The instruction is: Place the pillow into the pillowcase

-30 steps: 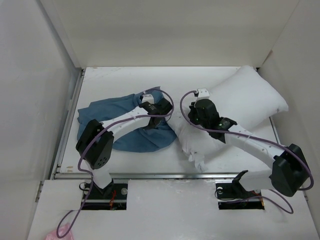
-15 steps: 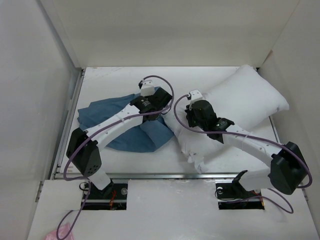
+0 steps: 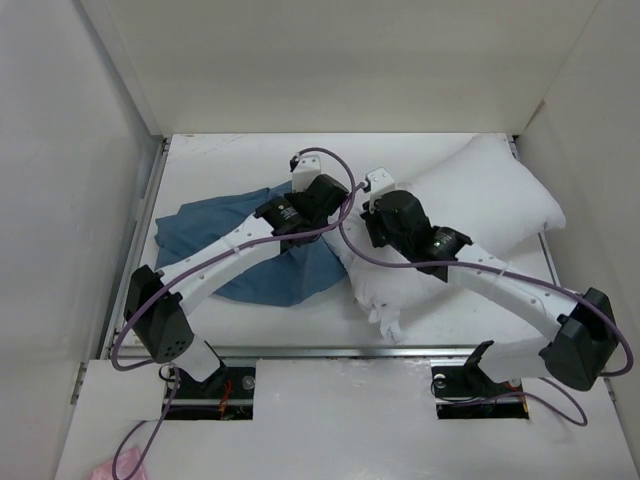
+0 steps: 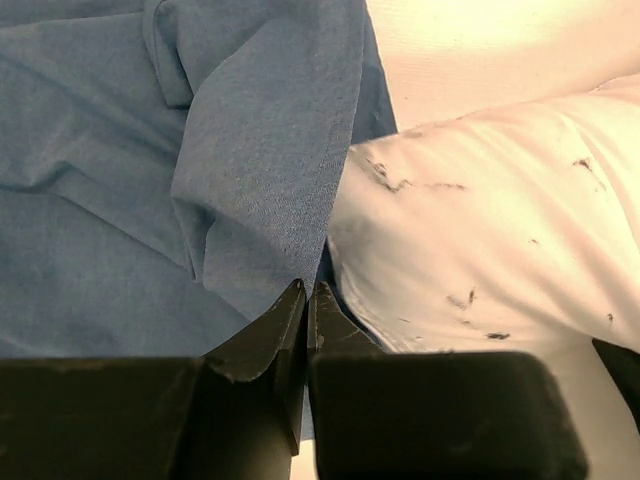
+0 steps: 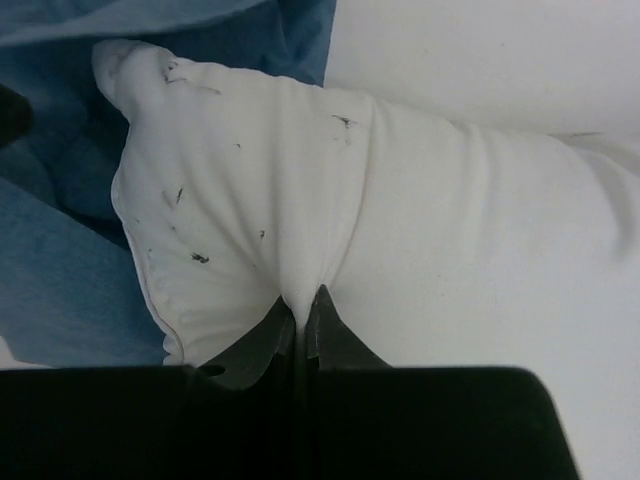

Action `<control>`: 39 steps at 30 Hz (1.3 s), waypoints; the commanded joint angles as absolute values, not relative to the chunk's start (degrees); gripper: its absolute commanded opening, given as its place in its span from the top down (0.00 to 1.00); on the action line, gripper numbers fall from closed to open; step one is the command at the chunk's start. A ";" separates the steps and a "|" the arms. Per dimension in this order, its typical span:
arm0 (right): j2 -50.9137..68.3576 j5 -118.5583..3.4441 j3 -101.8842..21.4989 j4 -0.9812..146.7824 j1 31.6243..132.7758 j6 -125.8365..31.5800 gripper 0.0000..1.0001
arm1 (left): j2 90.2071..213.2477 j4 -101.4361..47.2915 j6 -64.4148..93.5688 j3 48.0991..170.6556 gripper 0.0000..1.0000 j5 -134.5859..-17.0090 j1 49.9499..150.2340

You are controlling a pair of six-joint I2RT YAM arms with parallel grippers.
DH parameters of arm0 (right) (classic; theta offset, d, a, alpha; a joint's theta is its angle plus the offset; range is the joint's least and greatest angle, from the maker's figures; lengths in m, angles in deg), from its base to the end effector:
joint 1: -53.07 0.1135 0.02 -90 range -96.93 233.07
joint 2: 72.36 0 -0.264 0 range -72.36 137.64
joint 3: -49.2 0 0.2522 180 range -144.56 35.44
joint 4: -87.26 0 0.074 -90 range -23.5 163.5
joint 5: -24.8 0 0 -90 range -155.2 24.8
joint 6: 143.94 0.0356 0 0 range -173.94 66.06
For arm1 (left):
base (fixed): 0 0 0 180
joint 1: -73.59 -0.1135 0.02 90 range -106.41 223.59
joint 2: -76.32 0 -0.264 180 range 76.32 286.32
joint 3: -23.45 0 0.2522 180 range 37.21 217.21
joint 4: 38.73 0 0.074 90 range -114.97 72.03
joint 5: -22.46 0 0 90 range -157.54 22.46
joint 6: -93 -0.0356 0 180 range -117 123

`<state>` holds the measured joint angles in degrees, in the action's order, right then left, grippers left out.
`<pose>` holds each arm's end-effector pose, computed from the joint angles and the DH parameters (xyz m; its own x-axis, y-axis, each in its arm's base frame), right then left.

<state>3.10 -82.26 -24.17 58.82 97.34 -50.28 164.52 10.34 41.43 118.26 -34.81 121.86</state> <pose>0.2213 0.2011 0.3050 -0.3941 -0.2989 -0.8691 -0.4622 0.8818 -0.0937 0.2400 -0.2401 0.3362 -0.5772 -0.1384 -0.8048 0.0045 0.9850 -0.1726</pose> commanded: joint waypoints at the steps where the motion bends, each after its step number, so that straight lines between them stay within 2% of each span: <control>1: 3.30 -76.55 -30.19 62.51 98.34 -52.01 1.00 | 163.77 8.88 41.14 116.58 1.00 -35.63 121.93; 5: 11.46 -71.98 -33.81 62.24 98.34 -54.82 1.00 | 163.77 7.65 41.14 116.05 1.00 -36.16 121.93; 10: 15.79 -70.64 -37.94 69.97 98.34 -56.76 1.00 | 163.25 5.44 39.92 115.43 1.00 -38.70 121.93; 14: 20.09 -87.90 -45.05 73.06 98.34 -55.27 1.00 | 163.25 5.44 41.49 113.33 1.00 -38.71 121.93; 16: 22.81 -90.59 -49.97 73.06 97.02 -55.26 1.00 | 163.25 5.44 42.28 112.63 1.00 -39.23 121.93; 25: 30.72 -79.63 -59.99 73.67 87.09 -49.37 1.00 | 159.82 5.97 45.54 108.05 1.00 -40.99 123.16; 30: 36.69 -82.15 -65.27 71.93 85.86 -45.86 1.00 | 159.82 6.49 45.54 108.66 1.00 -41.70 123.16; 35: 39.35 -86.72 -64.76 72.70 87.08 -38.04 1.00 | 160.87 7.02 45.01 111.82 1.00 -41.70 123.16; 39: 36.63 -95.84 -54.16 76.21 90.06 -35.76 1.00 | 163.15 7.90 45.01 116.56 1.00 -39.33 123.16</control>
<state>40.22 -87.46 -59.04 67.91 87.95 -39.92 162.97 6.84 44.84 111.34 -40.97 122.72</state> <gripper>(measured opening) 0.068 0.006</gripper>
